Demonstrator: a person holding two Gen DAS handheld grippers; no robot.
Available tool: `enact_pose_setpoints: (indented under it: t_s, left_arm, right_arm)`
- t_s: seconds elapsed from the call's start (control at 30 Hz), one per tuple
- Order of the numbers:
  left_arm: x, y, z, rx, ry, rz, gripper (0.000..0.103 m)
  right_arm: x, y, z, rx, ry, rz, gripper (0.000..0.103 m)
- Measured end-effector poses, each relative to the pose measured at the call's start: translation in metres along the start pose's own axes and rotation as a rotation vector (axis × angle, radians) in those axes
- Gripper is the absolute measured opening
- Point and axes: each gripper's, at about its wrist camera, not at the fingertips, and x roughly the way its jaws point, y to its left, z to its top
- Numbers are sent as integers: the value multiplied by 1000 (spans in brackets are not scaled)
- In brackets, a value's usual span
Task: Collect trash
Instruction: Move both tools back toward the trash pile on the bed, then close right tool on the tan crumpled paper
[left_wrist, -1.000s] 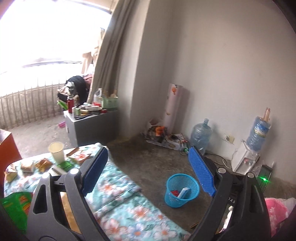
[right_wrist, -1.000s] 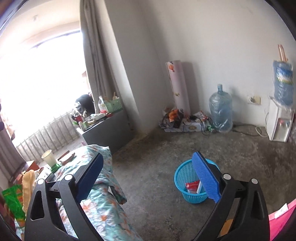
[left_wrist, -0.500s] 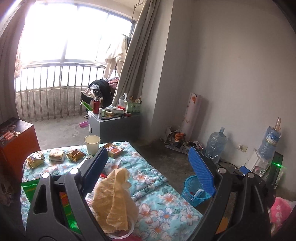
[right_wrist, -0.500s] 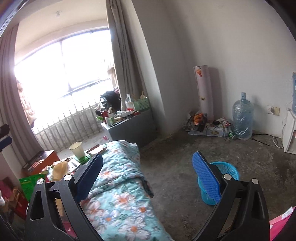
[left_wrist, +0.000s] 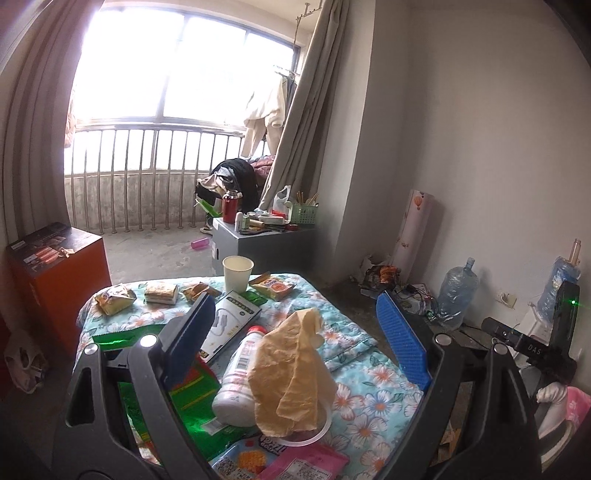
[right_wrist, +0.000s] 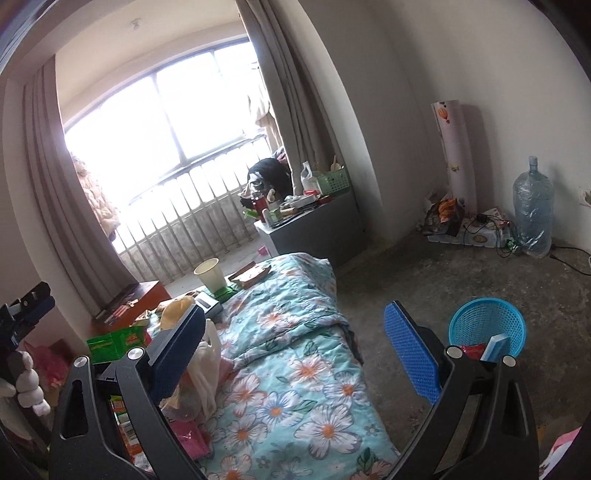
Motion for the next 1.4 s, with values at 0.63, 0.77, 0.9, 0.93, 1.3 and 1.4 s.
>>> enact_pose_setpoints:
  t_s: [0.63,0.77,0.9,0.93,1.3,1.4]
  left_arm:
    - [28,46,-64,-81,132,18,85]
    - [35,55,-73,-101,150,29,85]
    - [42,57,-77,-113,158,16,85]
    - [43,56,-78,-111,160,14,85]
    - [58,56,-96,-119,195,-34,85]
    - [60,59,-99,-129,205,-39,85]
  right_arm:
    - [76,80,-2,-81,190,317,89]
    - [110,108,0,-121,261,366,81]
    - [149,133,3,-173,322,360,76]
    - [159,137,5,-185,338,353,74]
    - [214,169,-7,-360,469,227,28]
    - [203,177,-4,-387,430,239,8]
